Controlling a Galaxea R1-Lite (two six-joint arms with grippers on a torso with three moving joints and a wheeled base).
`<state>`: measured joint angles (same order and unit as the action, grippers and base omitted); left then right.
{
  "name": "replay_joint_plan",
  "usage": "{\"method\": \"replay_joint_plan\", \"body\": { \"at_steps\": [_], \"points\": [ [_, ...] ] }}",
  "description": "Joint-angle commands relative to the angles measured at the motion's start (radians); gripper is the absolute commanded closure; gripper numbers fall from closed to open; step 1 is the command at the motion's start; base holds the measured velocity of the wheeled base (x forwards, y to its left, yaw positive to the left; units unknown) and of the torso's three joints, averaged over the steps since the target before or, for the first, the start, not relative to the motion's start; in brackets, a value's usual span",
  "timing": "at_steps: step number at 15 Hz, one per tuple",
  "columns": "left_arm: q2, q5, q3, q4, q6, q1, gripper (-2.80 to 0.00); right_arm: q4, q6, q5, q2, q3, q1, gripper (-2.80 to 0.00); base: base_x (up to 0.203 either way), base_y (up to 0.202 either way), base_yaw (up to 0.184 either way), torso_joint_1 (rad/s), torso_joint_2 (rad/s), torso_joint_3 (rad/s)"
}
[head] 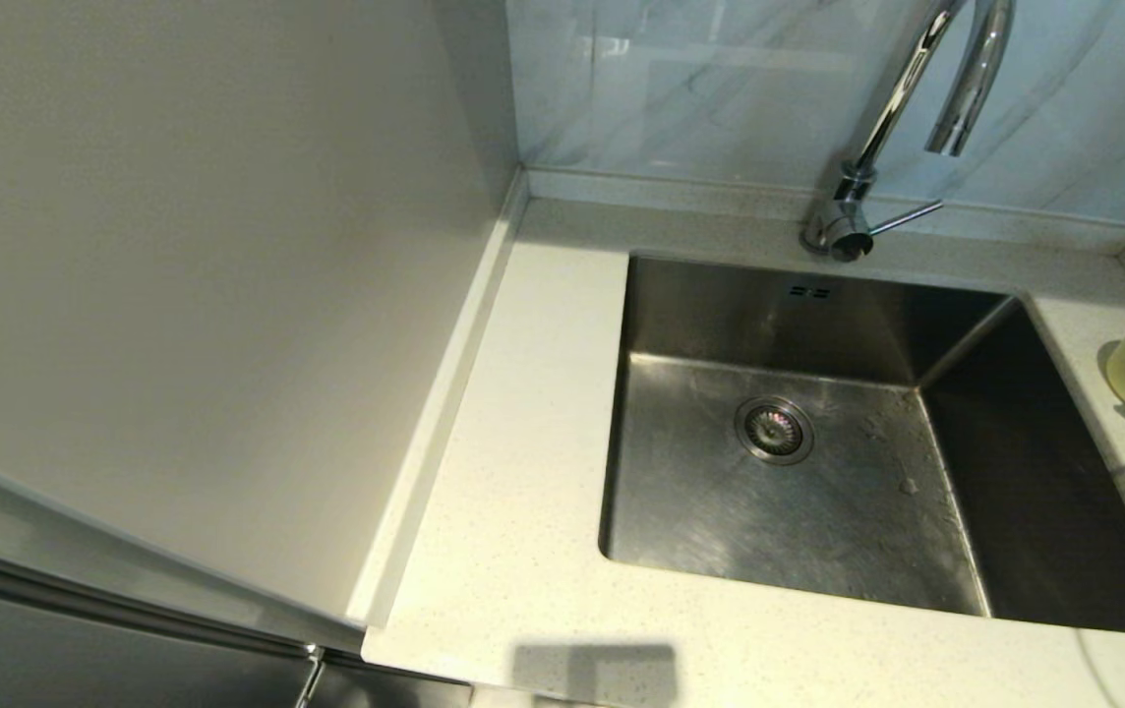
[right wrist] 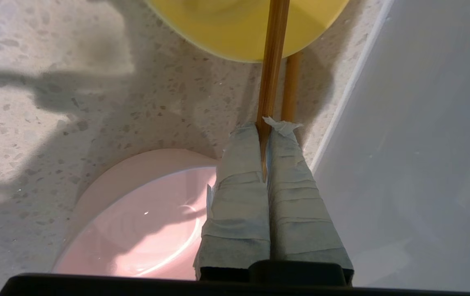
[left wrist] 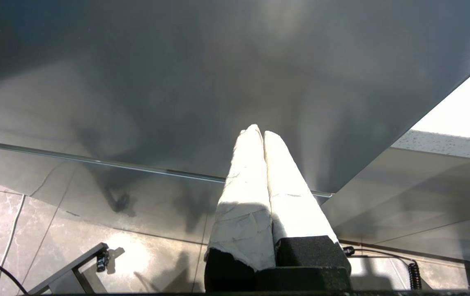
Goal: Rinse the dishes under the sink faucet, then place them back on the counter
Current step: Put the chopsticks back to the table from the sink
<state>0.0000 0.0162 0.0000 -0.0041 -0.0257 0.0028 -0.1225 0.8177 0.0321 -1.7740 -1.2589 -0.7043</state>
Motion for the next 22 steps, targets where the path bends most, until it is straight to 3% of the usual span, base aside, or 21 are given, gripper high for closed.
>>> {"method": "replay_joint_plan", "body": {
  "at_steps": [1, 5, 6, 20, 22],
  "points": [
    [-0.003, 0.001, 0.000, 0.000, 0.000, 0.000, 0.00, 0.004, 0.005, -0.001, -0.024, 0.001, 0.002, 0.00, 0.000, 0.000, 0.000, 0.000, 0.00, 0.000],
    [-0.003, 0.001, 0.000, 0.000, 0.000, 0.000, 0.00, 0.064, 0.010, -0.001, -0.044, 0.004, 0.004, 0.00, 0.000, 0.000, 0.000, 0.000, 0.00, 0.000],
    [-0.003, 0.001, 0.000, 0.000, 0.000, 0.000, 0.00, 0.070, 0.009, 0.000, -0.045, 0.003, 0.005, -2.80, 0.000, 0.000, 0.000, 0.000, 0.00, 0.000],
    [-0.003, 0.001, 0.000, 0.000, 0.000, 0.000, 0.00, 0.084, -0.006, 0.020, 0.016, -0.034, 0.006, -2.80, 0.000, 0.000, 0.000, 0.000, 0.00, 0.000],
    [-0.003, 0.001, 0.000, 0.000, 0.000, 0.000, 0.00, 0.085, -0.049, 0.056, 0.021, -0.065, 0.007, -2.80, 0.000, 0.000, 0.000, 0.000, 0.00, 0.000]
  ]
}}
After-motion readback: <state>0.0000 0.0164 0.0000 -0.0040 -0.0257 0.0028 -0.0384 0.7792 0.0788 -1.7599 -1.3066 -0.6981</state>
